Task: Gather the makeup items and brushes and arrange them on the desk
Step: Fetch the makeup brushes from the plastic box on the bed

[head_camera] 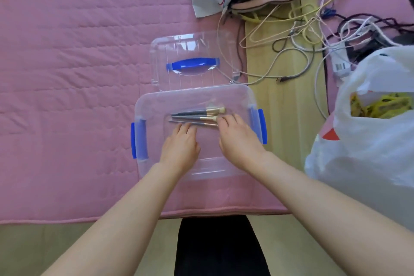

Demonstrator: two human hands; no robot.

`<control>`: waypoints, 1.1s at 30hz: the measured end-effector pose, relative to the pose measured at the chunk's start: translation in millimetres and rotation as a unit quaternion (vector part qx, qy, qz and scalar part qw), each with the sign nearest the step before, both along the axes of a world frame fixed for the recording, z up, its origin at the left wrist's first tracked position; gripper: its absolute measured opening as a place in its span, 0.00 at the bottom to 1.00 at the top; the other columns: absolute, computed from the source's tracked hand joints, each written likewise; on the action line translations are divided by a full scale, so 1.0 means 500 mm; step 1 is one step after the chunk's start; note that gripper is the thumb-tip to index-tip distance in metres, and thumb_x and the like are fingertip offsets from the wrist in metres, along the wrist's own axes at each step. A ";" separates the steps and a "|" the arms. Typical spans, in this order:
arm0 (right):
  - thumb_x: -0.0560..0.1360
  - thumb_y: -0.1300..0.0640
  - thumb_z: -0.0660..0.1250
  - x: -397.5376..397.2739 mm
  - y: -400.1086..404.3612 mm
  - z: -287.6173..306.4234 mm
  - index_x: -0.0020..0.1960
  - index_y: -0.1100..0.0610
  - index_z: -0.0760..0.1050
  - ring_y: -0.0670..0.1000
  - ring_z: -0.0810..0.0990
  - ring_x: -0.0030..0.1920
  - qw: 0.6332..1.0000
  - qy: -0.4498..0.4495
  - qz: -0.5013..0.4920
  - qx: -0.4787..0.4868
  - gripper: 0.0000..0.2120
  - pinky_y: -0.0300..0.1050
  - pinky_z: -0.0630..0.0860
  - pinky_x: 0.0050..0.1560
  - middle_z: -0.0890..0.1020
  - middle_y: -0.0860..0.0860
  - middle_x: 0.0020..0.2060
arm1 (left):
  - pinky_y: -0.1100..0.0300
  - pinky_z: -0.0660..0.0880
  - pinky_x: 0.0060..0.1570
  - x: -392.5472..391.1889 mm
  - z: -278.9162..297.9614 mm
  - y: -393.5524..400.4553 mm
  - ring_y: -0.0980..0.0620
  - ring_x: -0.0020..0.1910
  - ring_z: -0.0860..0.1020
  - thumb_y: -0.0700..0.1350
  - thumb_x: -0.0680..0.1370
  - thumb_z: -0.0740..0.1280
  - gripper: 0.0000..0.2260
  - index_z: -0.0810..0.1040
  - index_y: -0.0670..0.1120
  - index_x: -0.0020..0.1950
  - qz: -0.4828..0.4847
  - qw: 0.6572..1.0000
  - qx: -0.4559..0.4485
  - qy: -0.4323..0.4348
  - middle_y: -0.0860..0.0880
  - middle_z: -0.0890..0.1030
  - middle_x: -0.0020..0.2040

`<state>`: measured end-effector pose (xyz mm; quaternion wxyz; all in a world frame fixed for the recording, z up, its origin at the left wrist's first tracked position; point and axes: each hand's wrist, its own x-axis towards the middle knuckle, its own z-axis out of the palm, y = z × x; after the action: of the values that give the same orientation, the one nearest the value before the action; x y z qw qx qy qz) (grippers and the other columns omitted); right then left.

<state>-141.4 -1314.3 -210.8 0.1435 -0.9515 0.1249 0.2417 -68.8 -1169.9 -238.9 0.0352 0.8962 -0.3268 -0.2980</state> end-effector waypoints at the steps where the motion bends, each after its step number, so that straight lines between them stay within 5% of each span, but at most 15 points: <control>1: 0.77 0.62 0.59 0.012 -0.002 -0.012 0.71 0.61 0.60 0.58 0.58 0.72 1.000 0.000 0.004 -0.003 0.23 0.49 0.64 0.68 0.66 0.57 0.68 | 0.51 0.63 0.68 0.009 -0.014 -0.002 0.46 0.73 0.60 0.43 0.78 0.60 0.22 0.65 0.43 0.72 -0.004 1.000 -0.001 -0.004 0.45 0.65 0.72; 6: 0.76 0.66 0.58 0.049 0.004 -0.065 0.64 0.62 0.67 0.61 0.64 0.68 0.998 0.029 0.048 -0.004 0.17 0.52 0.68 0.62 0.69 0.59 0.63 | 0.54 0.62 0.67 0.041 -0.072 -0.014 0.46 0.71 0.62 0.40 0.77 0.60 0.22 0.65 0.44 0.72 -0.044 0.998 0.000 -0.034 0.47 0.68 0.70; 13: 0.75 0.67 0.58 0.071 0.017 -0.102 0.61 0.61 0.70 0.61 0.67 0.64 0.999 0.005 0.052 -0.011 0.14 0.53 0.66 0.60 0.71 0.58 0.60 | 0.52 0.68 0.50 0.070 -0.099 -0.019 0.43 0.59 0.69 0.40 0.75 0.63 0.15 0.72 0.45 0.62 -0.096 0.993 0.028 -0.055 0.46 0.72 0.59; 20: 0.78 0.63 0.56 0.108 0.013 -0.135 0.58 0.61 0.71 0.59 0.71 0.61 0.998 -0.014 0.049 -0.040 0.10 0.53 0.68 0.56 0.73 0.57 0.57 | 0.55 0.58 0.42 0.079 -0.108 -0.024 0.44 0.58 0.69 0.41 0.77 0.62 0.12 0.69 0.45 0.60 -0.131 0.988 0.037 -0.079 0.48 0.73 0.58; 27: 0.78 0.64 0.53 0.098 0.021 -0.156 0.61 0.61 0.67 0.60 0.71 0.58 0.999 0.007 0.012 -0.046 0.13 0.54 0.69 0.51 0.71 0.59 0.59 | 0.52 0.67 0.51 0.074 -0.102 -0.021 0.44 0.60 0.71 0.43 0.80 0.57 0.09 0.72 0.45 0.58 -0.158 0.983 0.074 -0.059 0.47 0.76 0.58; 33: 0.75 0.67 0.61 0.079 -0.004 -0.156 0.61 0.62 0.67 0.62 0.69 0.60 0.994 0.045 -0.102 0.021 0.15 0.52 0.72 0.53 0.72 0.61 0.58 | 0.53 0.63 0.41 0.065 -0.088 -0.004 0.42 0.58 0.70 0.37 0.79 0.58 0.08 0.72 0.41 0.56 -0.180 0.981 0.073 -0.014 0.44 0.73 0.56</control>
<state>-101.7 -1316.5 -289.0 0.1812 -0.9186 0.2229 0.2714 -36.4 -1171.7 -283.1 -0.0891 0.8272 -0.4603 -0.3097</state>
